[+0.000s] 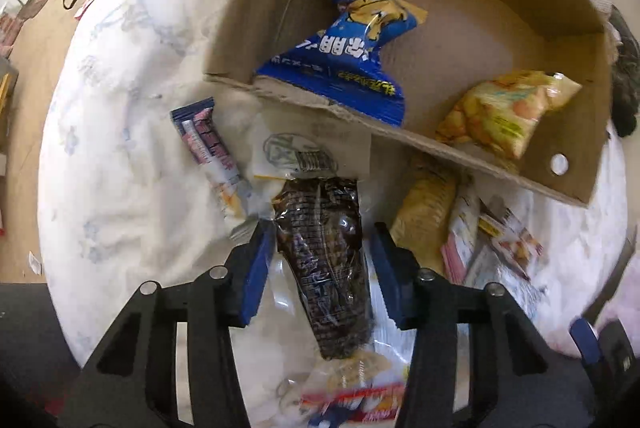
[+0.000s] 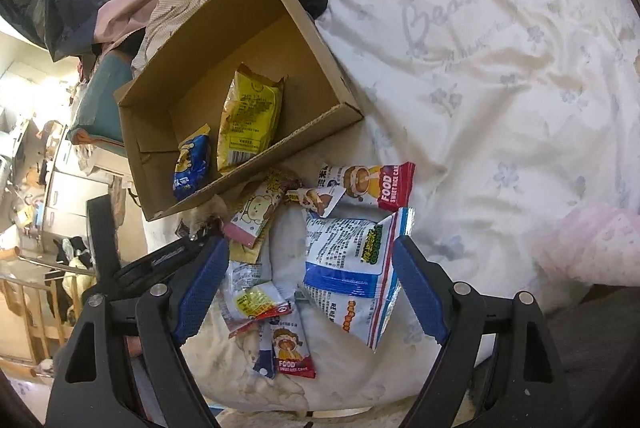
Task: Organize snacks
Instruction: 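Grasp the dark jerky packet with the left tool while the right tool grasps the white-blue bag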
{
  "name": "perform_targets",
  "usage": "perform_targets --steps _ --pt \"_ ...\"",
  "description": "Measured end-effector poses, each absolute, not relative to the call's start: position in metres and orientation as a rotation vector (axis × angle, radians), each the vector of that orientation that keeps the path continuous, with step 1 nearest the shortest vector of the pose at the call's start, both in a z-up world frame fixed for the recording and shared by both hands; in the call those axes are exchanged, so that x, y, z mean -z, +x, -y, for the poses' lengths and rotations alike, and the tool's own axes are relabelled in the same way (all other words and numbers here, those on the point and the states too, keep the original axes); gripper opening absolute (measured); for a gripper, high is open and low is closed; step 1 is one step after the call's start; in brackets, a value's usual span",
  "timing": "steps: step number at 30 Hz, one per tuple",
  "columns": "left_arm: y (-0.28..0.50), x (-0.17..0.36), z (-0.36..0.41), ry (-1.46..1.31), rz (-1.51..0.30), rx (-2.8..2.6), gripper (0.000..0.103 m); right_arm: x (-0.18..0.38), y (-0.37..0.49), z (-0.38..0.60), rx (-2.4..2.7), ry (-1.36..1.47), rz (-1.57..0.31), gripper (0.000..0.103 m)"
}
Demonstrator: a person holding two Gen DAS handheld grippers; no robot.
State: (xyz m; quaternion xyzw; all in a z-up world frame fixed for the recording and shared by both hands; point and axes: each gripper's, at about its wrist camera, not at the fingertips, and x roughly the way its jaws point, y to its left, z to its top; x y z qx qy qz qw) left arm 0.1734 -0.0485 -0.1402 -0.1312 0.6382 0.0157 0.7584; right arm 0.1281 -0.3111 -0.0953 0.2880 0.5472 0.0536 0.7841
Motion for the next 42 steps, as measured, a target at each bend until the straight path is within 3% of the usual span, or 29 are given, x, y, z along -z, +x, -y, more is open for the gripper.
perform_targets --steps 1,4,11,19,28,33,42 --pt "0.17 0.133 0.046 -0.275 -1.377 -0.024 0.016 0.096 0.128 0.311 -0.118 0.625 -1.183 0.086" --pt "0.164 0.115 0.038 -0.283 -1.362 0.035 0.01 0.096 0.128 0.31 -0.125 0.633 -1.187 0.086" --pt "0.155 0.111 0.027 -0.269 -1.354 0.042 0.009 0.095 0.126 0.307 -0.13 0.65 -1.191 0.086" --pt "0.134 0.092 0.009 -0.039 -1.312 0.016 0.007 0.098 0.125 0.313 -0.111 0.666 -1.201 0.086" --pt "0.134 0.145 0.007 -0.006 -1.445 -0.026 0.014 0.1 0.128 0.306 -0.121 0.641 -1.218 0.086" --pt "0.148 0.153 0.002 -0.029 -1.445 -0.007 0.009 0.102 0.128 0.312 -0.109 0.677 -1.217 0.086" --pt "0.106 0.084 -0.005 -0.069 -1.33 0.058 0.009 0.136 0.133 0.313 -0.03 0.666 -1.365 0.086"
